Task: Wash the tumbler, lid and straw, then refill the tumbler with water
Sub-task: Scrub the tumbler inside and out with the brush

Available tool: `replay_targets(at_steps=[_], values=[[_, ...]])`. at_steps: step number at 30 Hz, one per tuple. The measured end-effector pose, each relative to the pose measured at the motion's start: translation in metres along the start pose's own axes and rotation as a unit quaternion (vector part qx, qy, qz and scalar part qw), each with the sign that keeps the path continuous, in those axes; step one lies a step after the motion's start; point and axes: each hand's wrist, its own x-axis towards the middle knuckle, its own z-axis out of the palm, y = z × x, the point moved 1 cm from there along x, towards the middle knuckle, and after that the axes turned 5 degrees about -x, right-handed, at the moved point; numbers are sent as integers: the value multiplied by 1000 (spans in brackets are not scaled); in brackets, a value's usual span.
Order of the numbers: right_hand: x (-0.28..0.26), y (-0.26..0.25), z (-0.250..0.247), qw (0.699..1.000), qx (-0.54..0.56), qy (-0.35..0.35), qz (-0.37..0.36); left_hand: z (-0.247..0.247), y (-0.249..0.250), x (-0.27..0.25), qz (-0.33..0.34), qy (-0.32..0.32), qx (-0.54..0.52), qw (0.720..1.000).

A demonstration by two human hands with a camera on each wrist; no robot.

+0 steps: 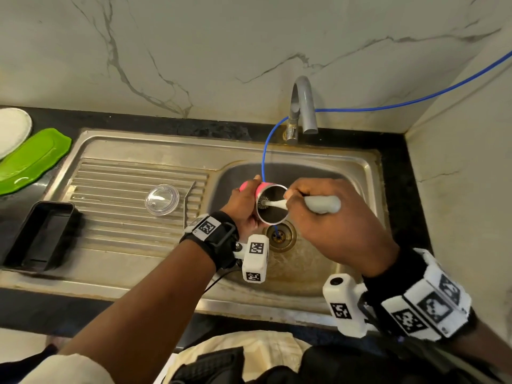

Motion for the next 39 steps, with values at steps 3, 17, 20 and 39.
replay_targets(at_steps=[3, 17, 20, 39], values=[[6, 5, -7, 980, 154, -3, 122, -6, 4, -2, -6, -7, -16, 1000], [-27, 4, 8, 992, 110, 43, 37, -13, 9, 4, -34, -20, -56, 998], [-27, 2, 5, 995, 76, 68, 3, -14, 8, 4, -41, -30, -69, 996], [-7, 12, 0, 978, 161, 73, 109, -21, 11, -4, -33, -21, -59, 998]])
